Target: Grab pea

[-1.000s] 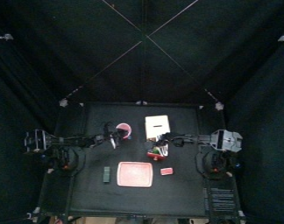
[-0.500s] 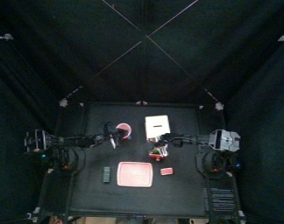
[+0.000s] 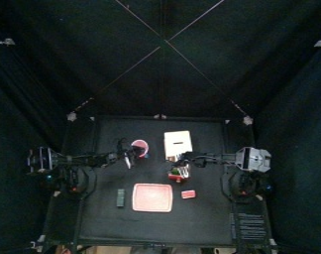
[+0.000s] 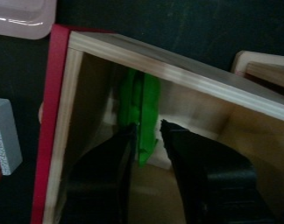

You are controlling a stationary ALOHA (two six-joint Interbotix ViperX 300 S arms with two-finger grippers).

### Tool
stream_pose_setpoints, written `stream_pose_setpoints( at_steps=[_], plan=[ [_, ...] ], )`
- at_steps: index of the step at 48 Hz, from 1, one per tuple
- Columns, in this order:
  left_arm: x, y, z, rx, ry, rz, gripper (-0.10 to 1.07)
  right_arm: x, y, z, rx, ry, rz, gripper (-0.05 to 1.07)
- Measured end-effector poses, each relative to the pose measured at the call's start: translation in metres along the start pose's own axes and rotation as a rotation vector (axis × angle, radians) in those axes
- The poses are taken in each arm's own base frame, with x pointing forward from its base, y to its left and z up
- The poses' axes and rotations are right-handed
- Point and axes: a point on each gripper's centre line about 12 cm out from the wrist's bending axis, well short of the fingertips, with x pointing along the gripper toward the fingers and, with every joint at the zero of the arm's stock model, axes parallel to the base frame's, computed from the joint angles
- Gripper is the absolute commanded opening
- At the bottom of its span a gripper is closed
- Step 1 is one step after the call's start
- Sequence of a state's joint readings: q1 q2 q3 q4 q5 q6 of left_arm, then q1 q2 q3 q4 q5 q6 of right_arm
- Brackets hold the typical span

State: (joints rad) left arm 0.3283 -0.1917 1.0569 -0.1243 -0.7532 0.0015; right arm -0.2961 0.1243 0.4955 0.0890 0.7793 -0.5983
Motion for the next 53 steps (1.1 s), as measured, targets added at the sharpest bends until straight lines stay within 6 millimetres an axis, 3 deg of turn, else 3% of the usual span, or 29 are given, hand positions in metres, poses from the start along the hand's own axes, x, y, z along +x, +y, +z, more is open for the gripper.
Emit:
stream_pose_setpoints(
  at_steps=[7,22,32,41,53],
  plan=[
    [0.000,0.000,0.000,0.002,0.000,-0.002,0.61,-0.006,-0.001,0.000,0.004,-0.014,-0.007,0.68],
    [0.000,-0.001,0.000,0.002,-0.001,-0.002,0.61,-0.054,-0.012,-0.003,0.044,-0.110,-0.069,0.68],
    [0.000,-0.001,0.001,0.002,-0.003,-0.003,0.61,-0.073,-0.012,-0.003,0.053,-0.157,-0.091,0.68],
    [0.000,-0.001,0.001,0.002,-0.003,-0.003,0.61,-0.065,-0.006,-0.005,0.076,-0.150,-0.034,0.70],
    [0.000,-0.001,0.001,0.001,-0.003,-0.002,0.61,-0.051,0.000,-0.008,0.099,-0.109,0.025,0.85]
  ],
)
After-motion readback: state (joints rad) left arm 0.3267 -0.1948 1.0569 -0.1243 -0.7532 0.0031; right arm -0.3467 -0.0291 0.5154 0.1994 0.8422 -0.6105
